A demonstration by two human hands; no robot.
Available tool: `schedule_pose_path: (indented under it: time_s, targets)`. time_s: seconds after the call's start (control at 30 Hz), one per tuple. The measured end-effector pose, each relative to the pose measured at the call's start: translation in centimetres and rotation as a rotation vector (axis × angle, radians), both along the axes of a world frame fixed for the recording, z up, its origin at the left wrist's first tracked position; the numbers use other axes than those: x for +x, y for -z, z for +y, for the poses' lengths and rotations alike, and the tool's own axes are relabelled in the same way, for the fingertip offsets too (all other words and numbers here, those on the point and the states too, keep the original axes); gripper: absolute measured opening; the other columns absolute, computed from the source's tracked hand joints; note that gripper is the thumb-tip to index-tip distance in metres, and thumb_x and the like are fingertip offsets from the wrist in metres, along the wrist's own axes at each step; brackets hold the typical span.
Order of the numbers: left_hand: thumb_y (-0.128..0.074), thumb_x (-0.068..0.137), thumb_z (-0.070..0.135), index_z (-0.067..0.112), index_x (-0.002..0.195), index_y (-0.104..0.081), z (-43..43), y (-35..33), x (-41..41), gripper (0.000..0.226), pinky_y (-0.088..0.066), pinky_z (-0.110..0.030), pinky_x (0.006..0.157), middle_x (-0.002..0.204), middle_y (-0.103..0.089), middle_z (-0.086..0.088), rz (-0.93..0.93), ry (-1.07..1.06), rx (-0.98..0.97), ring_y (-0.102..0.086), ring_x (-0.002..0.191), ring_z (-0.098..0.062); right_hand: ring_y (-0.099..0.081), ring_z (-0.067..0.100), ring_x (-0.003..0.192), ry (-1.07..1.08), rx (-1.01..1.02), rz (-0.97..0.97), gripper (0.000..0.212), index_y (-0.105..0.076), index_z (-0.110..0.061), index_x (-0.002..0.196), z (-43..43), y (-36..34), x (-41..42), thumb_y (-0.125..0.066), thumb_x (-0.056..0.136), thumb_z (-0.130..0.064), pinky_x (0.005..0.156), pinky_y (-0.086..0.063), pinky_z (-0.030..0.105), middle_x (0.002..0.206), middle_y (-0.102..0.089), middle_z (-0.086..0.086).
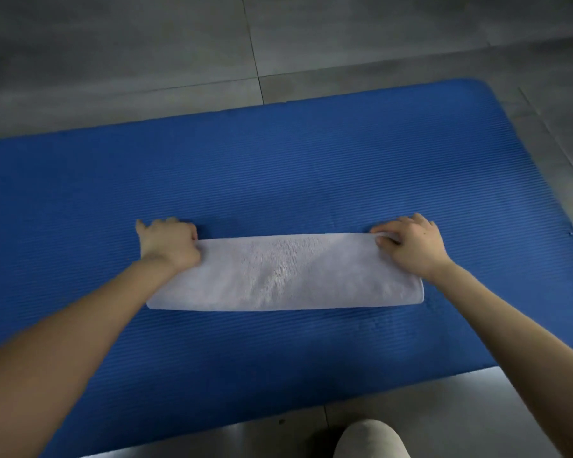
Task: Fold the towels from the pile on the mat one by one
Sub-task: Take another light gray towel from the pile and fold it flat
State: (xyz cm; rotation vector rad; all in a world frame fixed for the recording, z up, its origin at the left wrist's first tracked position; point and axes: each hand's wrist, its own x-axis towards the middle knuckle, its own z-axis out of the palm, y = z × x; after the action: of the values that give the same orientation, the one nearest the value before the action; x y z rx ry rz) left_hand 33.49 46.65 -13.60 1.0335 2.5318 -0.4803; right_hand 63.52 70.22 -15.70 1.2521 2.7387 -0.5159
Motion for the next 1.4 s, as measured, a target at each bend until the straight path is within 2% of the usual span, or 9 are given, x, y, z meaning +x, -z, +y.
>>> schedule_pose_path:
  time_s: [0.1,0.23,0.43,0.57,0.7,0.83,1.03,1.2,1.4]
  targets:
    - [-0.056,0.072,0.007,0.015,0.107,-0.064,-0.6,1.0,1.5,0.037,-0.016,-0.058,0.109,0.104,-0.056,-0.012,0.160,0.076,0.288,-0.049,0.102,-0.034,-0.053,0.032,0.085,0.006,0.490,0.122,0.024,-0.072,-0.023,0.100,-1.9,0.4,0.8,-0.057,0.083,-0.027,0.076,-0.034,0.040,0.096,-0.063,0.008]
    - [-0.046,0.072,0.010,0.009,0.086,-0.068,-1.4,1.4,5.7,0.027,-0.033,-0.048,0.100,0.089,-0.062,-0.009,0.088,0.517,0.878,-0.048,0.088,-0.026,-0.056,0.029,0.086,-0.429,0.506,0.457,0.028,-0.062,-0.015,0.107,-7.7,-0.3,1.5,-0.063,0.079,-0.015,0.078,-0.036,0.041,0.101,-0.065,0.008]
    - [-0.045,0.085,0.040,0.016,0.114,-0.065,-3.0,4.3,11.8,0.043,-0.041,-0.039,0.091,0.109,-0.065,-0.005,-0.001,0.716,0.634,-0.051,0.101,-0.023,-0.054,0.029,0.107,-0.727,0.495,0.188,0.047,-0.052,-0.011,0.124,-11.7,3.9,0.2,-0.062,0.084,-0.033,0.095,-0.043,0.047,0.120,-0.059,0.010]
    - [-0.045,0.084,0.049,0.016,0.115,-0.058,-2.6,4.8,12.7,0.047,-0.047,-0.045,0.089,0.109,-0.062,-0.005,0.019,0.642,0.567,-0.056,0.098,-0.026,-0.059,0.028,0.096,-0.707,0.497,0.224,0.034,-0.059,-0.008,0.116,-11.6,3.8,-0.4,-0.058,0.082,-0.011,0.083,-0.049,0.041,0.111,-0.063,0.009]
    - [-0.059,0.076,0.052,0.013,0.099,-0.063,-1.0,3.8,14.4,0.046,-0.035,-0.047,0.097,0.097,-0.062,-0.005,0.145,0.543,0.578,-0.057,0.089,-0.025,-0.059,0.021,0.067,-0.603,0.451,0.338,0.029,-0.069,-0.012,0.091,-11.5,1.1,-2.8,-0.042,0.082,-0.005,0.075,-0.039,0.031,0.077,-0.063,-0.001]
    - [-0.072,0.073,0.042,0.016,0.088,-0.063,1.6,1.4,14.5,0.031,-0.043,-0.035,0.078,0.077,-0.064,0.003,0.116,0.384,0.787,-0.059,0.072,-0.018,-0.057,0.020,0.065,-0.573,0.484,0.271,0.023,-0.068,-0.020,0.079,-9.4,-2.7,-5.2,-0.054,0.069,-0.005,0.086,-0.036,0.040,0.066,-0.061,-0.007]
    - [-0.063,0.083,0.035,0.019,0.123,-0.045,5.3,-3.8,10.6,0.046,-0.038,-0.032,0.079,0.080,-0.070,0.001,-0.239,0.098,0.745,-0.064,0.081,-0.026,-0.061,0.025,0.073,-0.086,0.478,0.502,0.026,-0.071,-0.018,0.087,-8.1,-7.6,-5.4,-0.048,0.082,-0.028,0.078,-0.033,0.036,0.079,-0.069,-0.002]
    - [-0.072,0.074,0.035,0.026,0.109,-0.047,7.9,-8.3,8.3,0.043,-0.038,-0.031,0.064,0.058,-0.055,0.008,-0.557,-0.142,0.731,-0.055,0.063,-0.016,-0.054,0.020,0.060,0.457,-0.164,0.267,0.054,-0.058,-0.011,0.067,-12.8,-8.3,-2.6,-0.040,0.088,-0.057,0.055,-0.037,0.027,0.059,-0.061,-0.003]
    - [-0.075,0.074,0.024,0.023,0.101,-0.058,8.2,-11.5,8.9,0.032,-0.040,-0.028,0.061,0.072,-0.059,-0.004,-0.870,-0.449,0.937,-0.053,0.064,-0.016,-0.056,0.007,0.109,0.739,-1.114,0.678,0.067,-0.067,-0.025,0.112,-12.5,-7.7,-4.5,-0.035,0.081,-0.074,0.104,-0.033,0.033,0.113,-0.067,-0.007]
